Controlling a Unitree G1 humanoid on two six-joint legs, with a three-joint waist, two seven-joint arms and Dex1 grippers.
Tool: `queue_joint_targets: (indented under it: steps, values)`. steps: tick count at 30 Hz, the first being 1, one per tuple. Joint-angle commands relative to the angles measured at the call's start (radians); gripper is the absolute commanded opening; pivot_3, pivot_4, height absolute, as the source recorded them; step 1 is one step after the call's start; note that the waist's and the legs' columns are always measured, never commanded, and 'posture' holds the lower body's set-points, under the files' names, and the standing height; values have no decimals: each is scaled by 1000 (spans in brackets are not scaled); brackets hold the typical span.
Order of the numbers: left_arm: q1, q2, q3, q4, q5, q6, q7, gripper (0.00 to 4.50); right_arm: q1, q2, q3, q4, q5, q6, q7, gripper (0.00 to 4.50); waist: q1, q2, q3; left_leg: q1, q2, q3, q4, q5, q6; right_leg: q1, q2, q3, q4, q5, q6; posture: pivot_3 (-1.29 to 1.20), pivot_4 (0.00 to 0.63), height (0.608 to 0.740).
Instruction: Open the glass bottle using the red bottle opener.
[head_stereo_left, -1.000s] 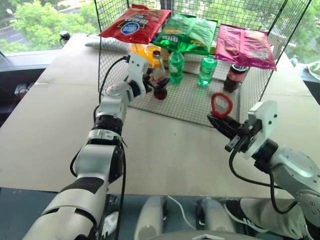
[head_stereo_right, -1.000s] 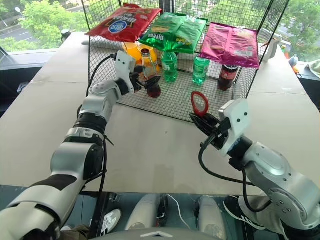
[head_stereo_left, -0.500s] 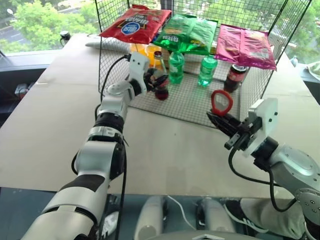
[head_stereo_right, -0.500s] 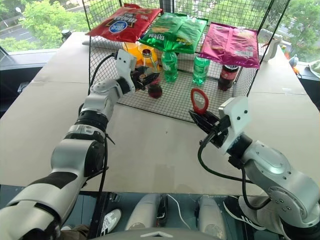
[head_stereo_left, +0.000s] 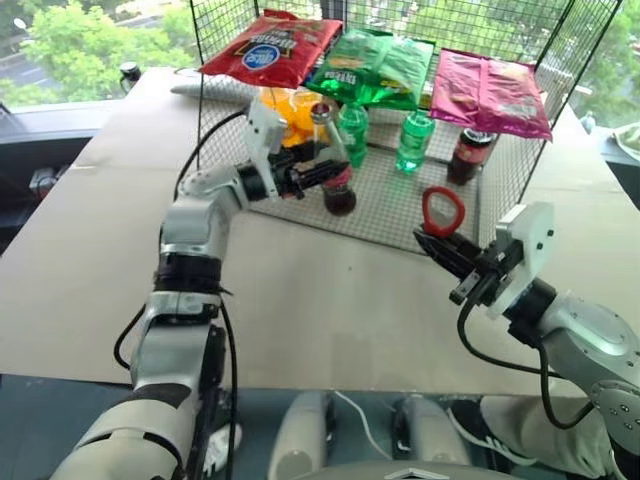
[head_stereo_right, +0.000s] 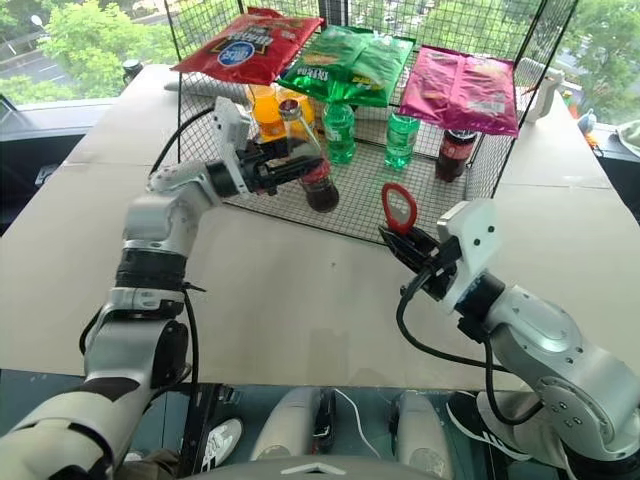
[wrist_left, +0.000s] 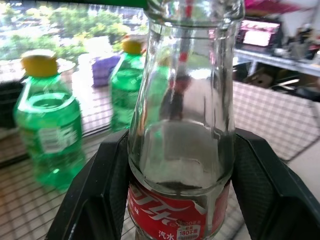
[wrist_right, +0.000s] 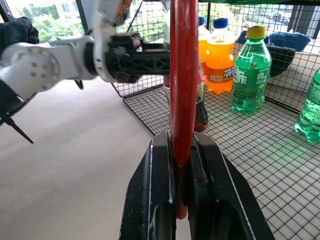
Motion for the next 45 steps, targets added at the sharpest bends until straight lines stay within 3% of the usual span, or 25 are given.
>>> queue_joint_targets:
  steps: [1,4,10,17,22,30,37,41,45]
  values:
    - [90,39,-39,-276,-106,127,-62,2268,-9,-1,-15,-1,-17,-30,21,0,-1,0,0,0,0,1,0,0,0,0,0,1,0,0,0,0,150,740]
    - [197,53,-86,-396,-95,134,-55,2268,-10,3,-4,14,-41,-34,31,0,0,1,0,2,0,1,0,0,0,0,0,1,1,0,-1,0,150,740]
    - [269,55,-153,-422,-47,62,-67,2268,-1,8,17,30,-98,-46,49,0,1,1,0,3,0,0,1,0,0,0,0,1,4,-3,-4,0,150,740]
    - [328,21,-193,-244,24,-164,-138,2268,-34,-27,80,45,-281,-80,64,0,1,1,-1,3,0,1,1,0,0,0,-1,1,4,-3,-5,0,150,740]
    - [337,14,-199,-170,45,-291,-171,2268,-89,-99,206,94,-517,-131,80,0,0,5,-3,5,0,1,1,0,0,0,-1,1,4,-3,-4,0,150,740]
    - [335,18,-196,-179,27,-301,-171,2268,-233,-135,371,200,-833,-208,111,0,1,6,-4,5,0,2,1,0,0,0,-1,1,4,-3,-4,0,150,740]
    - [322,21,-180,-185,-5,-260,-173,2268,-247,-117,415,237,-965,-281,168,0,1,6,-4,5,0,2,1,0,0,0,-1,1,4,-3,-4,0,150,740]
    - [317,23,-175,-193,-17,-242,-176,4240,-239,-78,404,239,-984,-285,186,0,0,6,-3,4,0,2,1,0,0,0,-1,1,5,-3,-4,0,150,740]
    - [315,25,-170,-213,-26,-232,-176,4381,-239,-57,395,244,-1002,-288,208,0,0,6,-3,3,0,2,1,0,0,0,-1,1,4,-3,-4,0,150,740]
